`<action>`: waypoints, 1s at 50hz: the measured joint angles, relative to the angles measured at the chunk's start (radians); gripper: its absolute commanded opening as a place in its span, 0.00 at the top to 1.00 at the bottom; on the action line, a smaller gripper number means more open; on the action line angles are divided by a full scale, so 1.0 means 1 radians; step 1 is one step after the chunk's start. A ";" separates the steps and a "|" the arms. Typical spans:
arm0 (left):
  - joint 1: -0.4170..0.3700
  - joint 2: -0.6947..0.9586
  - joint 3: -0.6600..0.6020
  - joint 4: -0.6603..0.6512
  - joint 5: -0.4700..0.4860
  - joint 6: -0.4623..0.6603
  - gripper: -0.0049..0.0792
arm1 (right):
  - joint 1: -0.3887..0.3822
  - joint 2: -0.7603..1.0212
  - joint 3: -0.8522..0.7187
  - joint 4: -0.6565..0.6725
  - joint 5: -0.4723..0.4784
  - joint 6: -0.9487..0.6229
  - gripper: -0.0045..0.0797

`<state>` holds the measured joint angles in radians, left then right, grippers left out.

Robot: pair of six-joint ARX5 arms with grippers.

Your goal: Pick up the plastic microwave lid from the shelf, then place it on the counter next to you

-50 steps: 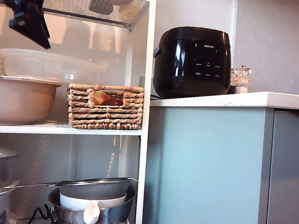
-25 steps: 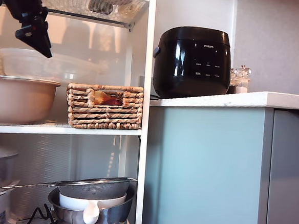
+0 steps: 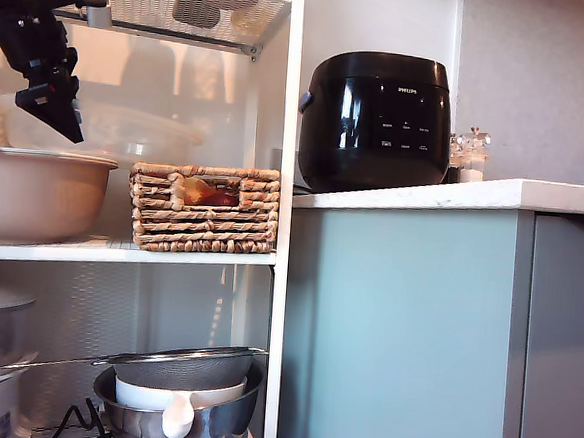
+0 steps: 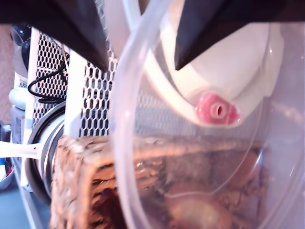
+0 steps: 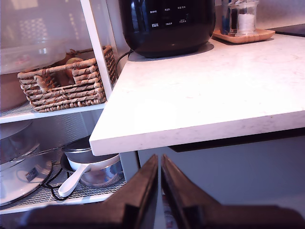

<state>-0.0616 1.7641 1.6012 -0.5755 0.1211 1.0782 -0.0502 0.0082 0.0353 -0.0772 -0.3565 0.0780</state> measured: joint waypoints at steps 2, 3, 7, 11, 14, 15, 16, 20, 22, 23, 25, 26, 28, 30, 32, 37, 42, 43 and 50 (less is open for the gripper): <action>0.000 0.000 0.000 0.003 0.000 0.000 0.59 | 0.000 0.000 0.000 0.000 0.000 0.000 0.96; 0.000 0.000 0.000 0.005 0.000 0.002 0.60 | 0.000 0.000 0.000 0.000 0.000 0.000 0.96; 0.000 0.000 0.000 0.012 0.000 0.003 0.65 | 0.000 0.000 0.000 0.000 0.000 0.000 0.96; 0.000 0.000 0.000 0.011 0.000 0.006 0.71 | 0.000 0.000 0.000 0.000 0.000 0.000 0.96; 0.000 0.000 0.000 0.011 0.001 0.008 0.75 | 0.000 0.000 0.000 0.000 0.000 0.000 0.96; 0.000 0.000 0.000 0.012 0.001 0.010 0.77 | 0.000 0.000 0.000 0.000 0.000 0.000 0.96; 0.000 0.000 0.000 0.012 0.001 0.010 0.79 | 0.000 0.000 0.000 0.000 0.000 0.000 0.96; 0.000 0.000 0.000 0.015 0.003 0.024 0.85 | 0.000 0.000 0.000 0.000 0.000 0.000 0.96; 0.000 0.000 0.000 0.018 0.007 0.026 0.87 | 0.000 0.000 0.000 0.000 0.000 0.000 0.96; 0.000 0.000 0.000 0.018 0.008 0.025 0.88 | 0.000 0.000 0.000 0.000 0.000 0.000 0.96; 0.000 0.000 0.000 0.013 0.011 0.025 0.90 | 0.000 0.000 0.000 0.000 0.000 0.000 0.96; 0.000 0.000 0.000 0.010 0.011 0.025 0.91 | 0.000 0.000 0.000 0.000 0.000 0.000 0.96; 0.000 0.000 0.000 0.007 0.009 0.023 0.94 | 0.000 0.000 0.000 0.000 0.000 0.000 0.96; 0.000 0.000 0.000 0.005 0.015 0.026 0.97 | 0.000 0.000 0.000 0.000 0.000 0.000 0.96; 0.002 0.001 0.000 0.005 0.027 0.037 0.97 | 0.000 0.000 0.000 0.000 0.000 0.000 0.96; 0.003 0.003 0.000 0.004 0.027 0.048 0.97 | 0.000 0.000 0.000 0.000 0.000 0.000 0.96; 0.003 0.005 0.000 0.003 0.027 0.050 0.97 | 0.000 0.000 0.000 -0.002 0.000 0.000 0.96; 0.003 0.005 0.000 0.002 0.027 0.050 0.97 | 0.000 0.000 0.000 -0.003 0.000 0.000 0.96; 0.000 0.005 0.010 -0.040 0.028 0.051 0.97 | 0.000 0.000 0.000 -0.003 0.000 0.000 0.96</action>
<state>-0.0616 1.7695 1.6108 -0.6159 0.1493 1.1297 -0.0502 0.0082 0.0353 -0.0807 -0.3565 0.0780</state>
